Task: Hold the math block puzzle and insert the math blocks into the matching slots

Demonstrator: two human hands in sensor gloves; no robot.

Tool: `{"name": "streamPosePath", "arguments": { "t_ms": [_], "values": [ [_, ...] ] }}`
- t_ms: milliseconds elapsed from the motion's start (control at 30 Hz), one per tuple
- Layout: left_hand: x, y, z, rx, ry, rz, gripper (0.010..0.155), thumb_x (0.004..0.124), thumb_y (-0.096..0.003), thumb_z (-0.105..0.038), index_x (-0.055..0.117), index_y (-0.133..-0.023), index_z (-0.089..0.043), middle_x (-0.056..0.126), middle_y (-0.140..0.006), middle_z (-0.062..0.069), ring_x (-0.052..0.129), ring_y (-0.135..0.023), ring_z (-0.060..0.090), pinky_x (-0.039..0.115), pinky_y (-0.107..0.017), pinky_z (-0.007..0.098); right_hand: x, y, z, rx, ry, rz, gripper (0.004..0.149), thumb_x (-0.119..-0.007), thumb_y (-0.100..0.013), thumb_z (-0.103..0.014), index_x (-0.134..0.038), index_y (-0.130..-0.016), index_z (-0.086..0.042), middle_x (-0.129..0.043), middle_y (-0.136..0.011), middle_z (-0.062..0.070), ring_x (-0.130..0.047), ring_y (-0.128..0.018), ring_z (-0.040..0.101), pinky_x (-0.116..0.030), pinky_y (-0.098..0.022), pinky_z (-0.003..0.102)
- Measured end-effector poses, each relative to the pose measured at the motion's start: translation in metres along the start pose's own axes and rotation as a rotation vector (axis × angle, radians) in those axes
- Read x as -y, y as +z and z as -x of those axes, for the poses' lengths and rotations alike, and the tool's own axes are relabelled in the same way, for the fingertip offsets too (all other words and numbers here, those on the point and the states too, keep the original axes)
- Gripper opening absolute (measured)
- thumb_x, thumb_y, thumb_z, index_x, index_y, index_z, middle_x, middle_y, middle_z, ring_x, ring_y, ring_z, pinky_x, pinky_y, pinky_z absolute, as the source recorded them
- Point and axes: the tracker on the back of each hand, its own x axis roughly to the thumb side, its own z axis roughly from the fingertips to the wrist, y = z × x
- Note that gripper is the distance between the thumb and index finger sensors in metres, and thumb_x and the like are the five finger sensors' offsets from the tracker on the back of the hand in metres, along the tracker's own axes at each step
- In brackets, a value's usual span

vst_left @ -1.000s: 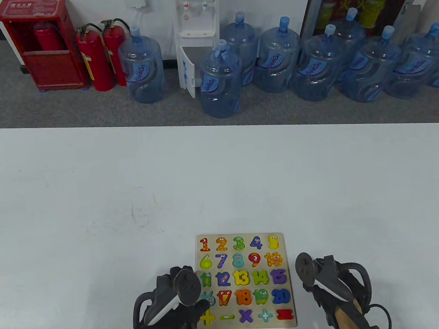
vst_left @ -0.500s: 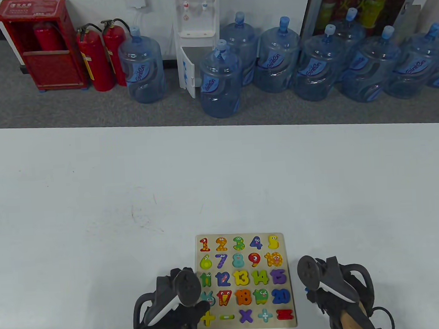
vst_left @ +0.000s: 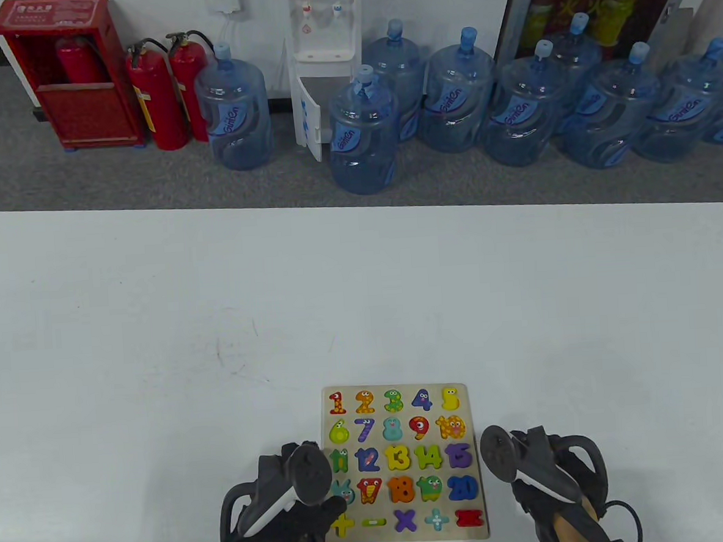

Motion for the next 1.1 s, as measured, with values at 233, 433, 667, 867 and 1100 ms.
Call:
{"name": "streamPosePath", "arguments": {
  "t_ms": [233,433,667,867,1100],
  "values": [
    [0.000,0.000,0.000,0.002,0.001,0.002,0.087,0.062,-0.0378,-0.057,0.021,-0.105,-0.020,0.018,-0.108,0.013,0.029,-0.103,0.048,0.045,-0.073,0.064,0.001,0.001,-0.001,0.043,-0.043,-0.046,0.053,-0.073,-0.028,-0.026,-0.079,-0.080,-0.034,-0.090,-0.077,-0.005,-0.096,-0.061,0.014,-0.079,-0.055,0.039],
    [0.000,0.000,-0.001,0.001,0.000,0.007,0.087,0.062,-0.0378,-0.057,0.021,-0.105,-0.020,0.018,-0.108,0.013,0.029,-0.103,0.048,0.045,-0.073,0.064,-0.009,-0.005,0.002,-0.022,-0.011,0.004,0.052,-0.071,-0.031,-0.027,-0.076,-0.081,-0.037,-0.085,-0.081,-0.006,-0.090,-0.068,0.016,-0.074,-0.060,0.041],
    [0.000,0.000,-0.001,0.001,0.001,0.007,0.087,0.062,-0.0379,-0.057,0.021,-0.105,-0.019,0.018,-0.108,0.014,0.029,-0.103,0.048,0.045,-0.073,0.065,-0.014,-0.008,-0.001,-0.042,0.060,0.021,0.054,-0.070,-0.033,-0.028,-0.069,-0.086,-0.034,-0.076,-0.090,-0.005,-0.085,-0.076,0.019,-0.072,-0.061,0.042],
    [0.000,0.000,-0.001,0.003,0.002,0.007,0.087,0.062,-0.0378,-0.057,0.021,-0.105,-0.019,0.018,-0.108,0.013,0.029,-0.103,0.048,0.045,-0.073,0.065,-0.006,-0.004,-0.001,-0.028,0.030,0.068,0.055,-0.074,-0.032,-0.024,-0.069,-0.086,-0.035,-0.074,-0.092,-0.005,-0.083,-0.079,0.020,-0.072,-0.063,0.043],
    [0.001,0.000,-0.001,0.003,0.000,0.009,0.087,0.062,-0.0379,-0.057,0.021,-0.105,-0.019,0.018,-0.108,0.014,0.029,-0.103,0.048,0.045,-0.073,0.065,-0.007,-0.001,-0.008,0.027,0.095,0.022,0.063,-0.086,-0.025,-0.023,-0.071,-0.084,-0.039,-0.071,-0.095,-0.009,-0.082,-0.083,0.020,-0.071,-0.064,0.044]
  ]
}}
